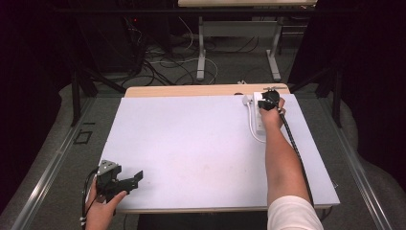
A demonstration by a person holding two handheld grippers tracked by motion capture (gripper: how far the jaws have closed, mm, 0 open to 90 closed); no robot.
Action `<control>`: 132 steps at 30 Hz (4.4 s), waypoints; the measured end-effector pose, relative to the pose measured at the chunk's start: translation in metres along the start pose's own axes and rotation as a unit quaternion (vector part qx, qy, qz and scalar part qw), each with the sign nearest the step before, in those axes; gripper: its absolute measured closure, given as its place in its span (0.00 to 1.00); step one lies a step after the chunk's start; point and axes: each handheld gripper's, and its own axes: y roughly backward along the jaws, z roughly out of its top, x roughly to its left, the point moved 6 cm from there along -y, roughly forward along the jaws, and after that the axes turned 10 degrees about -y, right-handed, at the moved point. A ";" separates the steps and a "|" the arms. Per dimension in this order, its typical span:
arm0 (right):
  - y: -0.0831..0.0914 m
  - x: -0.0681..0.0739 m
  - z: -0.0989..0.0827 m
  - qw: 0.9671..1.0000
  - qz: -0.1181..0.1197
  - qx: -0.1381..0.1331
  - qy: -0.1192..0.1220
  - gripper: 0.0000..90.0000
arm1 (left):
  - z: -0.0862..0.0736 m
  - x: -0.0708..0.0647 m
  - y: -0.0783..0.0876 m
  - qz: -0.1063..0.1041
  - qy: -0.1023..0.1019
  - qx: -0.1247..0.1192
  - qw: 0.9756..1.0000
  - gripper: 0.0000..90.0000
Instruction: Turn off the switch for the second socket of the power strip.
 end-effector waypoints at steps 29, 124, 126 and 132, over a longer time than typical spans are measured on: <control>0.019 0.007 0.004 1.000 -0.001 0.008 0.016 0.66 | 0.002 -0.002 0.001 -0.004 -0.009 0.001 1.000 0.09; 0.177 0.086 -0.070 0.986 0.109 0.054 0.111 0.04 | 0.007 -0.012 -0.010 -0.019 -0.025 0.003 1.000 0.02; 0.180 0.086 -0.075 0.986 0.107 0.056 0.113 0.04 | 0.006 -0.012 -0.011 -0.020 -0.025 0.004 0.999 0.01; 0.189 0.084 -0.090 0.986 0.108 0.063 0.114 0.04 | 0.006 -0.013 -0.011 -0.020 -0.028 0.006 0.999 0.00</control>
